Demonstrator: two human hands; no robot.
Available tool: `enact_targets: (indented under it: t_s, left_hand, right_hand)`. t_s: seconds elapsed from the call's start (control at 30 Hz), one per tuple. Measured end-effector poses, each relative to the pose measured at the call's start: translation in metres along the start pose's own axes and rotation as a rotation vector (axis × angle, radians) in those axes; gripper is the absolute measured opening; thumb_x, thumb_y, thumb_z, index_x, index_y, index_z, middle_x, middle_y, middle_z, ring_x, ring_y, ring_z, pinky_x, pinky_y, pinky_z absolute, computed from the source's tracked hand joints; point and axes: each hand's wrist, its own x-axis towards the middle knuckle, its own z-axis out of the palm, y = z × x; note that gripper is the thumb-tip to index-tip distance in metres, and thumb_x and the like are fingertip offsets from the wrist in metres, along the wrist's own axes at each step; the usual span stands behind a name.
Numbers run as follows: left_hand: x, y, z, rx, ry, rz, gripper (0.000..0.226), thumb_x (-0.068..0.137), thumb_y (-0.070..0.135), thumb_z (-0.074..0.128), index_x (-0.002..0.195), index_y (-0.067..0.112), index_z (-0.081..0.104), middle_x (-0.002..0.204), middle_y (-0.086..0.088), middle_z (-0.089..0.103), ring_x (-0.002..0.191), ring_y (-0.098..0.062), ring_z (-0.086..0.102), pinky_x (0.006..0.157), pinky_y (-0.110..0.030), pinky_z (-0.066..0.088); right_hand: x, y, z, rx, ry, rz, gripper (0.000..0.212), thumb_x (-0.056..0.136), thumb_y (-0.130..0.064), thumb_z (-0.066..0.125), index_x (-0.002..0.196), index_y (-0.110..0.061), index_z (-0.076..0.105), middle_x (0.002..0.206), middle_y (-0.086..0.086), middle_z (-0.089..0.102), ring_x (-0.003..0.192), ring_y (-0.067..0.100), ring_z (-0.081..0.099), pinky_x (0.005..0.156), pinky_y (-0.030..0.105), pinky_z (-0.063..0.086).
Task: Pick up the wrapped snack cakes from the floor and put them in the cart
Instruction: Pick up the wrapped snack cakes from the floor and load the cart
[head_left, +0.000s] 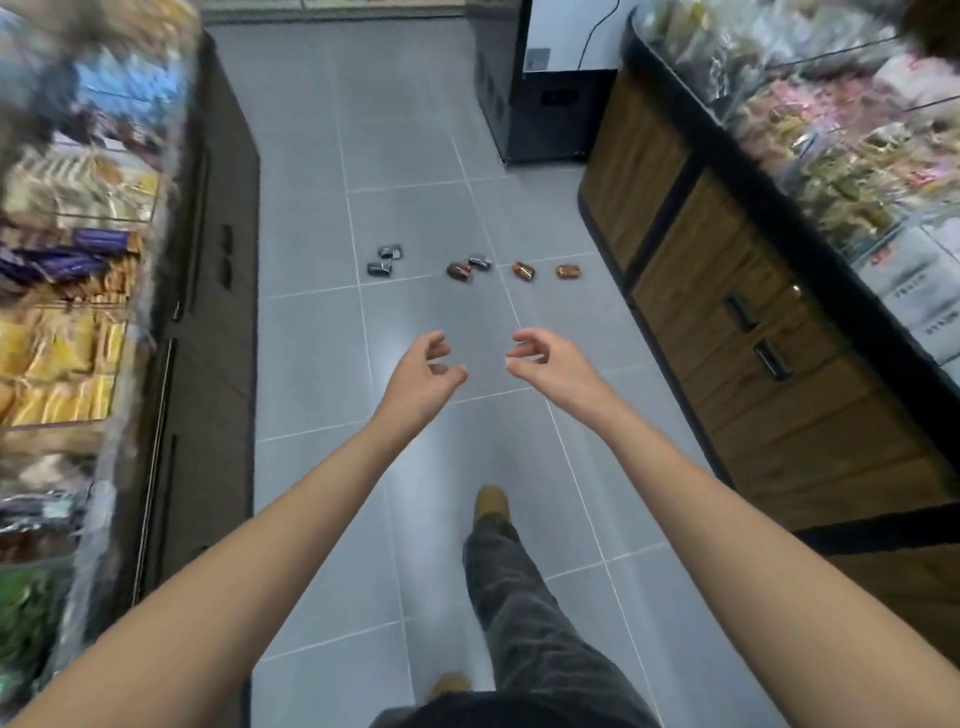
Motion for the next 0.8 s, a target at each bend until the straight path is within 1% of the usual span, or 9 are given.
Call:
enact_targets:
  t_s: [0.13,0.23,0.33,0.43,0.5,0.57,0.63,0.7,0.8]
  left_hand:
    - [0.082,0.008,-0.02,0.024,0.033,-0.046,0.056,0.088,0.016,0.062,0.139,0.015,0.039,0.136,-0.001,0.048,0.112,-0.017,0.051,0.084,-0.025,0.039]
    - [0.138,0.017,-0.036,0.051,0.053,-0.128,0.061,0.088,0.02,0.063,0.141,0.017,0.036,0.14,-0.001,0.044,0.115,-0.016,0.049,0.084,-0.026,0.038]
    - [0.187,0.025,-0.052,0.052,0.1,-0.168,0.065,0.087,0.023,0.064,0.144,0.019,0.033,0.145,0.001,0.04,0.125,-0.017,0.045,0.089,-0.026,0.036]
    - [0.228,0.032,-0.068,0.039,0.177,-0.193,0.065,0.087,0.025,0.064,0.144,0.019,0.033,0.146,0.002,0.039,0.127,-0.016,0.043,0.091,-0.025,0.035]
    - [0.252,0.036,-0.078,0.027,0.214,-0.205,0.063,0.087,0.024,0.064,0.143,0.018,0.035,0.145,0.001,0.04,0.127,-0.015,0.043,0.093,-0.026,0.035]
    - [0.279,0.04,-0.089,0.019,0.256,-0.189,0.059,0.087,0.022,0.063,0.14,0.017,0.038,0.143,0.001,0.042,0.118,-0.011,0.044,0.091,-0.024,0.035]
    - [0.308,0.041,-0.101,0.018,0.292,-0.176,0.055,0.088,0.021,0.063,0.138,0.017,0.04,0.141,0.002,0.045,0.11,-0.007,0.043,0.088,-0.023,0.034]
    - [0.339,0.04,-0.113,0.019,0.306,-0.18,0.054,0.088,0.02,0.062,0.138,0.016,0.041,0.14,0.0,0.045,0.111,-0.008,0.044,0.087,-0.023,0.034]
    - [0.395,0.035,-0.134,0.026,0.288,-0.187,0.055,0.088,0.021,0.063,0.138,0.017,0.041,0.141,-0.001,0.044,0.12,-0.013,0.044,0.088,-0.024,0.035]
  right_hand:
    - [0.094,-0.022,0.002,0.009,-0.068,-0.02,0.039,0.088,-0.015,0.064,0.126,-0.01,0.054,0.112,0.006,0.062,0.086,0.012,0.055,0.072,0.019,0.042]
    - [0.162,-0.042,0.0,-0.008,-0.138,-0.017,0.04,0.088,-0.017,0.064,0.126,-0.013,0.054,0.115,0.004,0.062,0.091,0.012,0.056,0.078,0.022,0.042]
    - [0.225,-0.064,0.0,-0.032,-0.213,-0.037,0.04,0.088,-0.018,0.063,0.127,-0.015,0.053,0.113,0.001,0.061,0.091,0.011,0.056,0.078,0.021,0.04]
    - [0.282,-0.089,0.005,-0.049,-0.276,-0.066,0.04,0.088,-0.018,0.063,0.126,-0.015,0.053,0.11,-0.001,0.06,0.092,0.01,0.055,0.077,0.02,0.039]
    - [0.314,-0.102,0.011,-0.051,-0.311,-0.079,0.039,0.088,-0.019,0.064,0.125,-0.016,0.053,0.107,-0.002,0.059,0.09,0.009,0.056,0.073,0.019,0.041]
    - [0.348,-0.112,0.018,-0.053,-0.335,-0.095,0.037,0.087,-0.019,0.064,0.123,-0.017,0.054,0.104,-0.004,0.058,0.083,0.005,0.055,0.066,0.014,0.043]
    - [0.381,-0.12,0.026,-0.053,-0.357,-0.107,0.033,0.087,-0.018,0.064,0.118,-0.02,0.054,0.102,-0.005,0.058,0.079,0.003,0.054,0.064,0.012,0.042]
    - [0.412,-0.128,0.035,-0.059,-0.372,-0.11,0.03,0.087,-0.018,0.065,0.114,-0.022,0.053,0.103,-0.004,0.059,0.08,0.005,0.055,0.066,0.014,0.043]
    - [0.465,-0.139,0.05,-0.095,-0.376,-0.105,0.03,0.087,-0.018,0.065,0.114,-0.022,0.053,0.104,-0.003,0.059,0.083,0.009,0.056,0.068,0.016,0.043]
